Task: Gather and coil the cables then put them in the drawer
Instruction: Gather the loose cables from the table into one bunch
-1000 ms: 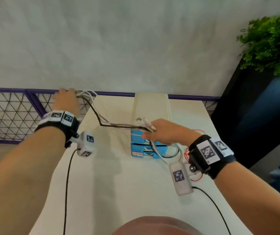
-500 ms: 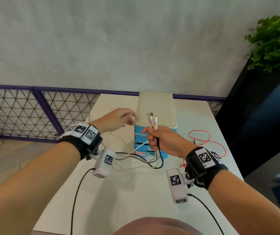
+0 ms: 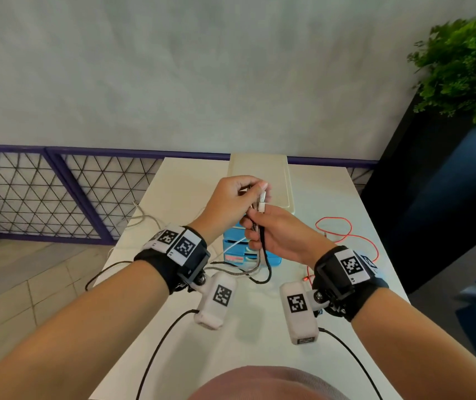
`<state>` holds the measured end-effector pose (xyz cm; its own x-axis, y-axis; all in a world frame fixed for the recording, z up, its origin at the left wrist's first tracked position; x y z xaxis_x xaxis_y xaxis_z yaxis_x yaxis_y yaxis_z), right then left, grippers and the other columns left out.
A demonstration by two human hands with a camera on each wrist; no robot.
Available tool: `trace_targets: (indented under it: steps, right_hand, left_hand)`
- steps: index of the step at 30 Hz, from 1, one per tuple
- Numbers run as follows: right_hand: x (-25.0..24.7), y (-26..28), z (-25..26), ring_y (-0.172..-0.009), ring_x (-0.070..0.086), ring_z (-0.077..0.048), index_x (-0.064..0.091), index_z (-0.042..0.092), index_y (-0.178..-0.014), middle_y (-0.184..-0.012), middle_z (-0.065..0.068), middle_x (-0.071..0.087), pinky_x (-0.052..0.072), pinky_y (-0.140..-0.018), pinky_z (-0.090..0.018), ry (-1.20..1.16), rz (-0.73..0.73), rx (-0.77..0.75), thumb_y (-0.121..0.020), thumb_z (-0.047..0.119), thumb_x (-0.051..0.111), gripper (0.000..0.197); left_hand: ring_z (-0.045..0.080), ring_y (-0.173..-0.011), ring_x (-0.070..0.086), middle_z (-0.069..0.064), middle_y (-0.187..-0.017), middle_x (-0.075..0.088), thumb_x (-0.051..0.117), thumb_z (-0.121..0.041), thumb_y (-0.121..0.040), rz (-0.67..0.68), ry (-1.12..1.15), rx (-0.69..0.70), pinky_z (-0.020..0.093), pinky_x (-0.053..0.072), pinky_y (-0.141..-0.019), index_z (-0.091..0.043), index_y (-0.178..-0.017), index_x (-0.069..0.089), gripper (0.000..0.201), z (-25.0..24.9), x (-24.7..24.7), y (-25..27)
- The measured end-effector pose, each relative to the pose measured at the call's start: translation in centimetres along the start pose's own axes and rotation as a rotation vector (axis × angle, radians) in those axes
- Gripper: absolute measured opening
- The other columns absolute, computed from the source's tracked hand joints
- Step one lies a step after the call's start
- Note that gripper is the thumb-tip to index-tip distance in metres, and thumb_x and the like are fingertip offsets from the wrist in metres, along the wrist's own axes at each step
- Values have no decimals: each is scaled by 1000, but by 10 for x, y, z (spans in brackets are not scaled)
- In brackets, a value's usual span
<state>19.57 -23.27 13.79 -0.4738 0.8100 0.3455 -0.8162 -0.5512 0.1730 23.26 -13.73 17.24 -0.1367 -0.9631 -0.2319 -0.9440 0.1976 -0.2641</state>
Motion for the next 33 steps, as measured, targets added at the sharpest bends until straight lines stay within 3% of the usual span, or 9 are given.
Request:
trace_targets:
  steps: [3,5,8,15,20,27,29,31,33]
  right_hand:
    - [5,-2,1,-58,44,-9,49,13,-88,-75,-1,48,37,-55,-23,-17,20,-8,-105,18,33,23]
    - [6,-3,1,-59,45,-9,48,13,-89,-75,-1,48,37,-56,-24,-25,29,-7,-105,20,33,24]
    - [5,-5,2,-60,47,-10,49,11,-92,-76,-1,51,38,-58,-25,-25,29,-10,-105,22,33,24]
    - [6,-5,2,-61,47,-10,49,10,-94,-79,-3,51,40,-57,-24,53,17,-16,-106,22,32,24]
    - [9,-4,-1,-56,42,-10,47,10,-98,-80,-2,50,38,-52,-23,86,8,12,-106,22,33,20]
    - [11,-6,1,-60,52,-11,51,8,-85,-73,-3,52,43,-57,-24,170,-59,-32,-106,18,32,30]
    - [9,-8,3,-58,50,-10,51,8,-84,-71,-2,50,42,-56,-24,164,-88,-38,-106,18,32,30]
    - [4,-11,5,-56,49,-10,54,9,-84,-68,-2,50,44,-58,-27,203,-165,-83,-106,21,32,32]
    - [-3,-14,13,-60,54,-14,57,10,-87,-68,-4,54,51,-61,-33,296,-291,-179,-105,22,34,32]
  left_hand:
    - [23,-75,72,7,-84,75,59,-24,-93,-45,4,-15,20,51,-52,-13,-88,73,19,-2,-4,4]
    - [15,-67,69,6,-83,74,59,-24,-93,-59,-9,8,14,45,-46,-13,-89,73,19,-6,-6,6]
    - [16,-59,64,4,-81,74,59,-26,-93,-71,-16,17,18,43,-40,-14,-90,73,19,-8,-8,9]
    - [21,-55,59,17,-82,70,58,-29,-93,-79,-23,16,22,44,-39,-14,-87,74,23,-5,-9,15]
    - [14,-47,57,13,-70,68,57,-28,-93,-72,-83,-6,22,46,-43,-9,-84,73,27,4,-14,19]
    - [10,-49,53,14,-61,63,49,-35,-97,-64,-236,23,33,49,-58,-12,-85,73,36,12,-14,26]
    - [4,-54,53,3,-66,63,42,-34,-100,-39,-202,9,29,48,-60,-15,-100,72,35,10,-11,29]
    - [1,-73,60,-2,-97,67,34,-34,-102,-12,-78,-58,26,51,-72,-22,-130,54,37,15,-1,32]
    - [16,-92,64,8,-108,61,29,-43,-100,10,133,-225,40,53,-91,-23,-144,31,48,23,12,35]
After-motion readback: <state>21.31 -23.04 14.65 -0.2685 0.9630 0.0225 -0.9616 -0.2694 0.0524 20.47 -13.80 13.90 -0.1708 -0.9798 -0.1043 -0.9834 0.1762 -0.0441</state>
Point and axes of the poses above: each hand's wrist, its own y-axis away from the middle knuckle, its own x-axis out of the palm, z = x × y, the point moved 5 cm from there along -y, towards the middle knuckle
